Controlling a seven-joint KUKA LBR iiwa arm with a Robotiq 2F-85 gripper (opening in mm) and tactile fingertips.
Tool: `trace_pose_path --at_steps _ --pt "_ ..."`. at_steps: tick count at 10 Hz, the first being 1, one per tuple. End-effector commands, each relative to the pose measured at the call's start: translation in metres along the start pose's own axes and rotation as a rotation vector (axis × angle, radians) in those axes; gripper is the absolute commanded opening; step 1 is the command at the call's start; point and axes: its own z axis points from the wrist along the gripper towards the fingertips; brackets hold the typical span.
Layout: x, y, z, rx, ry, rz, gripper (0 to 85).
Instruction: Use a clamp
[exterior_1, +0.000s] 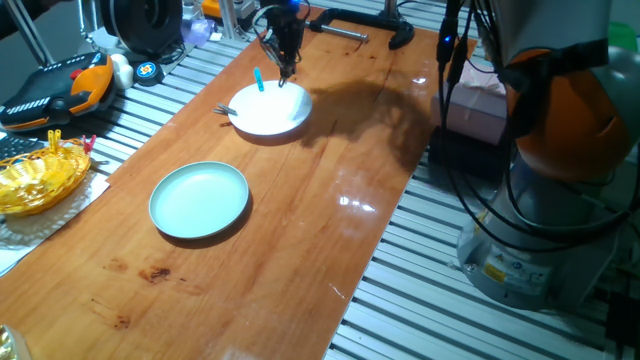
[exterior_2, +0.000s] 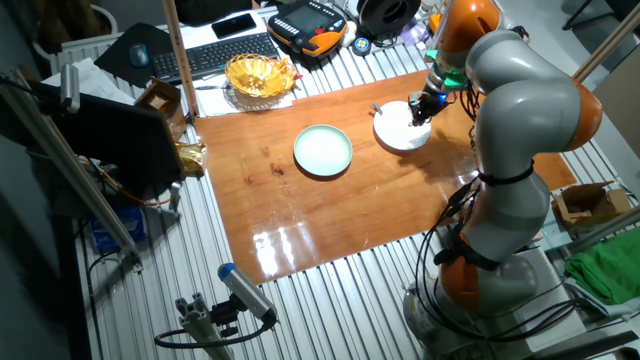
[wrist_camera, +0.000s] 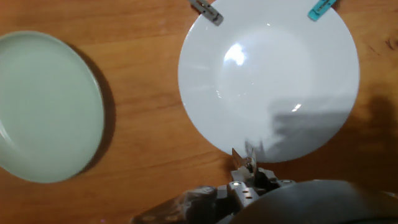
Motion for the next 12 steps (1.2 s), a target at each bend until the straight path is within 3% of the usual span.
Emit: trace_pose_path --at_steps 1,3,6,9,12 --pt "-0.002 0.01 0.003 -0.001 0.0 0.003 0.7" --pt "-0.012 0.03 0.013 -0.013 -0.003 0.028 0.7" --pt "-0.024 0.064 0.013 -0.012 -0.014 0.083 0.7" --pt "-0.024 0.114 0.017 0.005 -0.029 0.157 0.7" --pt "-0.022 0.141 0.034 0.0 -0.051 0.191 0.7"
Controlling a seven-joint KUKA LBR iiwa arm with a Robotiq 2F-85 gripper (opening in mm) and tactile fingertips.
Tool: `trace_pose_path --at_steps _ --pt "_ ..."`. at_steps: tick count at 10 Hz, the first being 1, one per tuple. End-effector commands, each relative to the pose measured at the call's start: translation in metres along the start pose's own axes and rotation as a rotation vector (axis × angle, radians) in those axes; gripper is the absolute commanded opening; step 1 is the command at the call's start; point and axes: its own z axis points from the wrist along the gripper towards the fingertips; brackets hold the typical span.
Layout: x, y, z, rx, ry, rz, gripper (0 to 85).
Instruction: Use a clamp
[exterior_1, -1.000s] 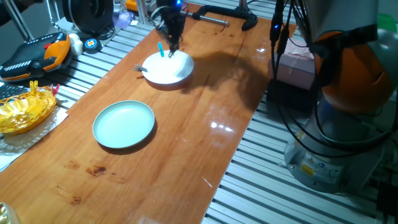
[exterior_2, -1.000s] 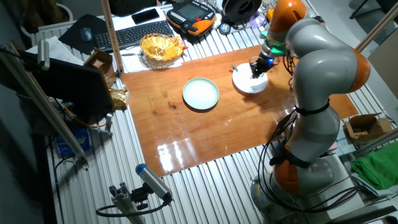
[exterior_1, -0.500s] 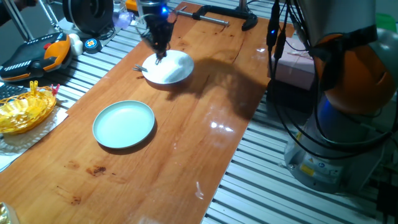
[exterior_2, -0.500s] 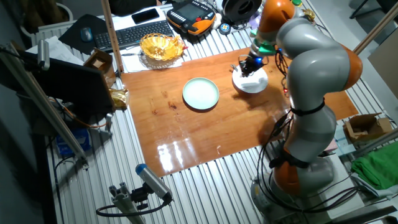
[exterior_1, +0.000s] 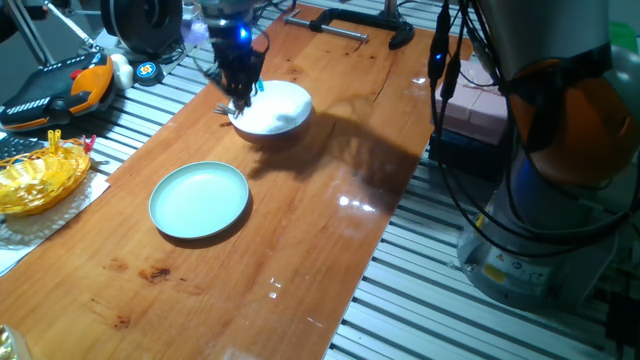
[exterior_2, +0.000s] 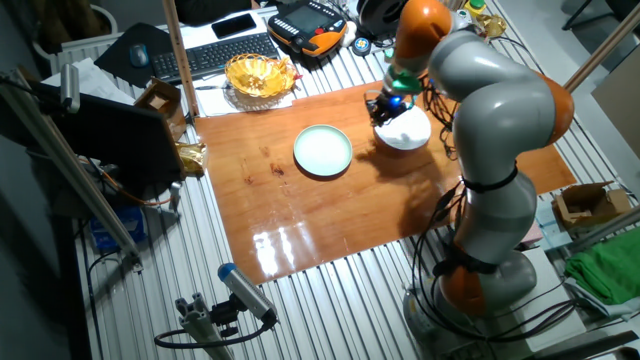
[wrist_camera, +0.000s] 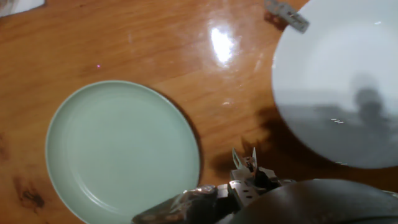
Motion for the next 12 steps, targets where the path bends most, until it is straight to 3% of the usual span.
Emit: trace_pose_path --at_steps 1,5,12 --pt "0.007 0.025 0.007 -0.004 -0.003 0.011 0.7" --pt "0.007 0.036 0.025 0.004 -0.013 0.014 0.7" --pt "0.008 0.04 0.064 -0.027 -0.038 -0.004 0.7"
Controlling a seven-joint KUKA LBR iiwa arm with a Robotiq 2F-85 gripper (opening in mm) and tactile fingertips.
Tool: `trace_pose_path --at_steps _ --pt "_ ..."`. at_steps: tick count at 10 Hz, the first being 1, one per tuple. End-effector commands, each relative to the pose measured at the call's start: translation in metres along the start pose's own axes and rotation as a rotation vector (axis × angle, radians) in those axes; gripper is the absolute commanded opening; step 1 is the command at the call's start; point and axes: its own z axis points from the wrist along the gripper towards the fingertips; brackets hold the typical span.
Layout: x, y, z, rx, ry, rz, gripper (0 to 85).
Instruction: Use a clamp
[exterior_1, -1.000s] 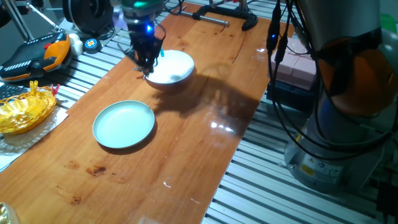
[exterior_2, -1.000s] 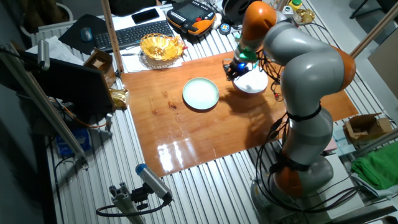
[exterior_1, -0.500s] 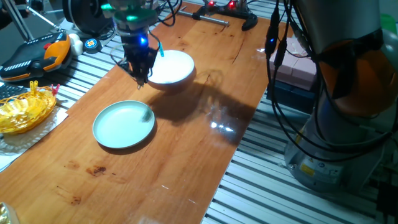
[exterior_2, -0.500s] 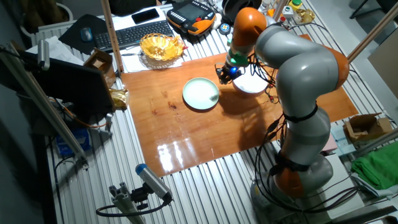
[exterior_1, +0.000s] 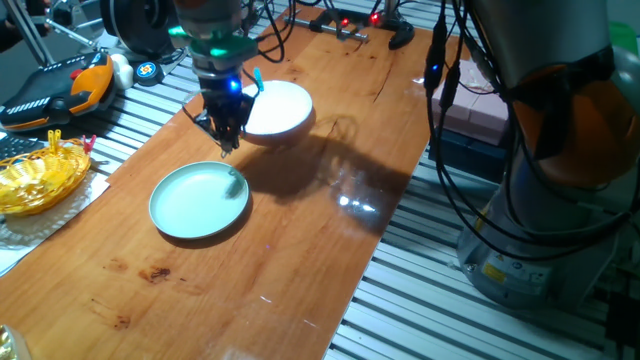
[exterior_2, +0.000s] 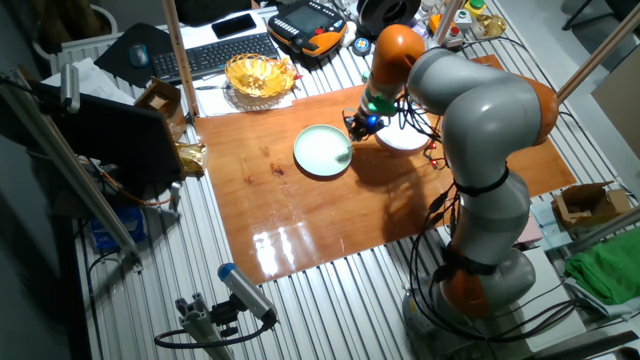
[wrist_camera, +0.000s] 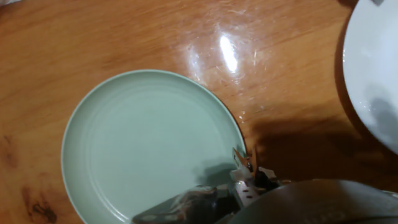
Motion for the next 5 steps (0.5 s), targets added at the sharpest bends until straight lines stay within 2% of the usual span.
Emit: trace_pose_path --at_steps 1,3,5 --pt "0.001 0.0 0.005 -0.004 -0.002 -0.005 0.7" --pt "0.002 -0.001 0.014 -0.011 -0.01 -0.014 0.7" --pt "0.002 -0.002 0.017 -0.016 -0.004 -0.014 0.7"
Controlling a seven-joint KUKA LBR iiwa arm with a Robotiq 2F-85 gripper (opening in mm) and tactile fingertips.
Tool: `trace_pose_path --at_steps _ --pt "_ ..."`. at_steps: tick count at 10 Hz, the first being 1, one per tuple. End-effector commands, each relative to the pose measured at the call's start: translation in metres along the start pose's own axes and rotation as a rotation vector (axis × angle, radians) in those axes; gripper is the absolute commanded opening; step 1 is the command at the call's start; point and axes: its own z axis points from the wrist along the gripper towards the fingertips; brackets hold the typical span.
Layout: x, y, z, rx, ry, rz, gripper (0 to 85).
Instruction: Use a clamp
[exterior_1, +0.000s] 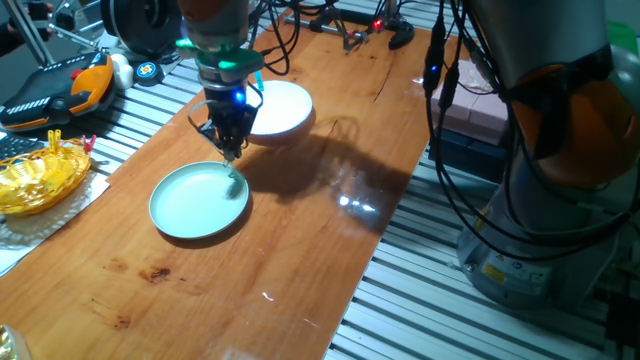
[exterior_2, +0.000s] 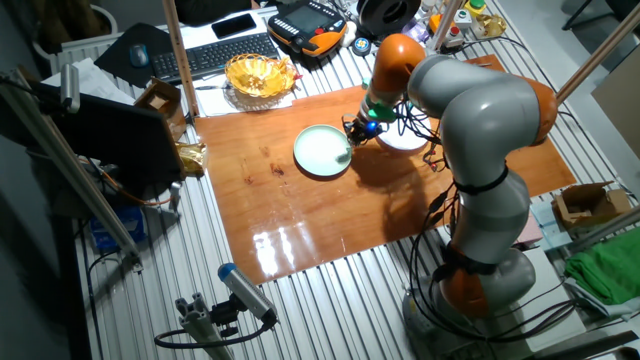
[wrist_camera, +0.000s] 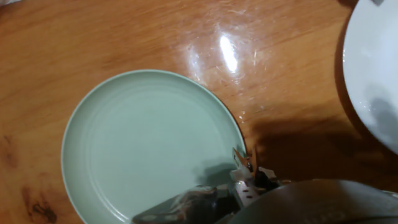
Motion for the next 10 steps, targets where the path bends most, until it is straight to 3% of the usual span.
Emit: trace_pose_path --at_steps 1,3,4,8,10 --pt "0.0 -0.001 0.001 0.0 0.001 -0.002 0.7" --pt "0.0 -0.001 0.003 -0.002 0.005 -0.005 0.7" --pt "-0.001 -0.002 0.005 0.017 -0.003 -0.025 0.7" --pt "-0.002 -0.004 0.008 0.029 0.018 -0.076 0.7" --pt "-0.002 -0.006 0.012 0.021 0.023 -0.079 1.0"
